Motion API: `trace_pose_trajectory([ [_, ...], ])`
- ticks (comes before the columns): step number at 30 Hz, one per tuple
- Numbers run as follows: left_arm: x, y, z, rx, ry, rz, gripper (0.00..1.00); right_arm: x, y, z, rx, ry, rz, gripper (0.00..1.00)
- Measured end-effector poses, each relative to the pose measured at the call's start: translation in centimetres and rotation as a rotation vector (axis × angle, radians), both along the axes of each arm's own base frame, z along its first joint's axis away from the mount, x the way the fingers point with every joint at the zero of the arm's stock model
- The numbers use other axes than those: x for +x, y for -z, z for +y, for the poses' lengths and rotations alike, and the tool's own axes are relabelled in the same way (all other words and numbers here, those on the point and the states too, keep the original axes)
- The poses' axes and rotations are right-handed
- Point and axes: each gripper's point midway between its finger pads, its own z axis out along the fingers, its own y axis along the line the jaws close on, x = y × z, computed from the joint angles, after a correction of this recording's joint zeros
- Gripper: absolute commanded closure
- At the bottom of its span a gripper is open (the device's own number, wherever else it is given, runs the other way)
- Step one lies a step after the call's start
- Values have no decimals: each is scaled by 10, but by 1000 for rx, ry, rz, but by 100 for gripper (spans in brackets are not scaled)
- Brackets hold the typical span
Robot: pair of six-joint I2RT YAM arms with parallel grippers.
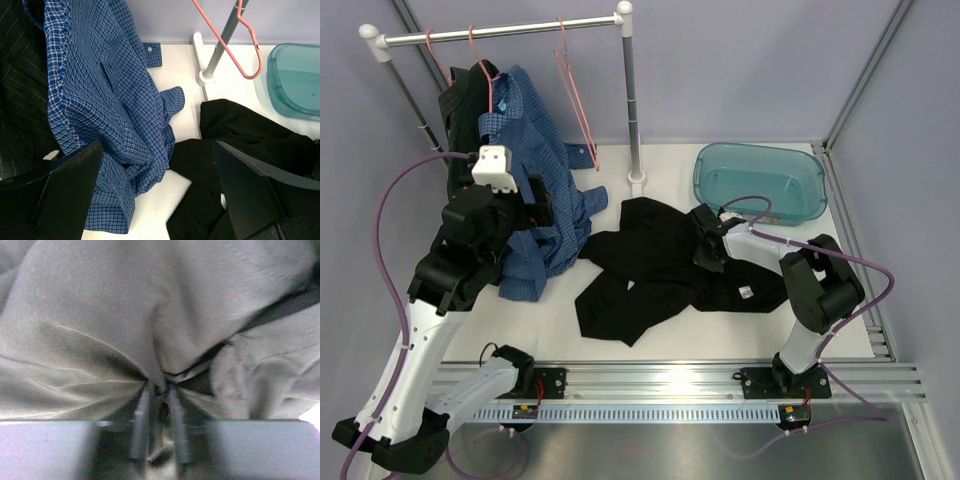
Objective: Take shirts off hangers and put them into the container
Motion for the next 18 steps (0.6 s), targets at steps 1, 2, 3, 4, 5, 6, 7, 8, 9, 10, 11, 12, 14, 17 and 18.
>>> trace_pose_trajectory([
  [1,0,0,0,3,1,0,1,1,0,1,7,8,-7,91],
  [2,0,0,0,6,2,-1,1,3,0,2,13,17,-14,95],
  [3,0,0,0,8,3,-2,1,4,0,2,17,21,-20,100],
  [4,0,0,0,11,4,-3,1,4,-1,2,19,24,-22,100],
  [5,0,0,1,14,4,-4,1,4,-2,2,21,26,-26,100],
  [6,0,-1,1,17,5,-4,1,5,-2,2,22,26,-31,100],
  [7,0,-1,1,21,6,-5,1,3,-3,1,22,25,-34,100],
  [8,0,-1,1,24,6,-6,1,2,-6,0,23,21,-40,100],
  [9,0,-1,2,28,5,-6,1,2,-11,0,25,16,-48,100],
  [10,0,-1,2,32,5,-7,1,1,-18,-1,28,9,-60,100],
  [11,0,-1,2,36,6,-9,1,1,-28,-2,35,2,-80,100],
  [12,0,-2,2,38,7,-10,1,1,-41,-2,45,-7,-105,100],
  [14,0,-5,3,42,8,-17,1,3,-74,-3,69,-32,-176,100],
  [17,-1,-12,3,38,8,-31,1,9,-136,-3,108,-69,-304,100],
  [18,-1,-13,3,37,8,-35,1,12,-157,-2,118,-79,-346,100],
])
